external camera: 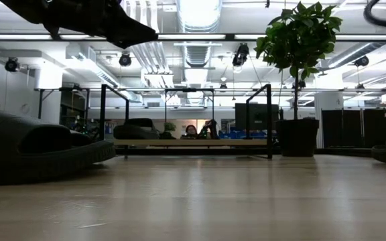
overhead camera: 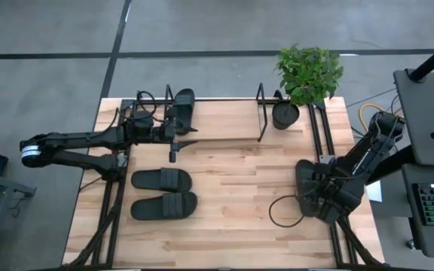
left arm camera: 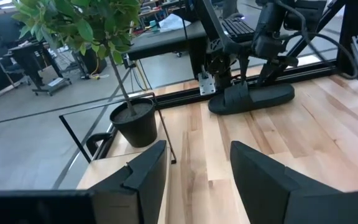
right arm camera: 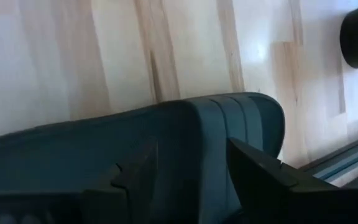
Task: Pick and place slides into the shelf
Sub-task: Put the black slide on the shelf
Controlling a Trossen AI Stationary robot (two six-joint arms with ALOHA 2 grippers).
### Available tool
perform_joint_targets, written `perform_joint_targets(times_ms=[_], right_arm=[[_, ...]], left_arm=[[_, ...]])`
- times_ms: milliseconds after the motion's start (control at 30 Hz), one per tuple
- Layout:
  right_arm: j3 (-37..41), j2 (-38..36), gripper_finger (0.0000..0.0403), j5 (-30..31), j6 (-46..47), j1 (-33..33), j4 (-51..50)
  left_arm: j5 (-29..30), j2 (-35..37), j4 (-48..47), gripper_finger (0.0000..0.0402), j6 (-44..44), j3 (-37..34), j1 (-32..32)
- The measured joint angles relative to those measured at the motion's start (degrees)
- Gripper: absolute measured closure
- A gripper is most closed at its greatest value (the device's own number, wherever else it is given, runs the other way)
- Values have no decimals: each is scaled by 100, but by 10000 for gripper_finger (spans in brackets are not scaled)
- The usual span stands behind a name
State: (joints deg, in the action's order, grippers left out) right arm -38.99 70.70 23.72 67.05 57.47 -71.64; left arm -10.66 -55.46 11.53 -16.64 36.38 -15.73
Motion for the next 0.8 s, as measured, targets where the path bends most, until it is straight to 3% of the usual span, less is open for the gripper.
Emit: perform_joint_targets(times_ms=[200,667,800], right_arm=[[107,0,237,-4,100,-10,46],[381,0,343,38,206,-11,114],[361,0,356,39,314,-11,176]], left_arm=[[0,0,2,239,11,0,4],[-2,0,0,239,129,-4,2],[-2,0,0,239,129,-4,2]])
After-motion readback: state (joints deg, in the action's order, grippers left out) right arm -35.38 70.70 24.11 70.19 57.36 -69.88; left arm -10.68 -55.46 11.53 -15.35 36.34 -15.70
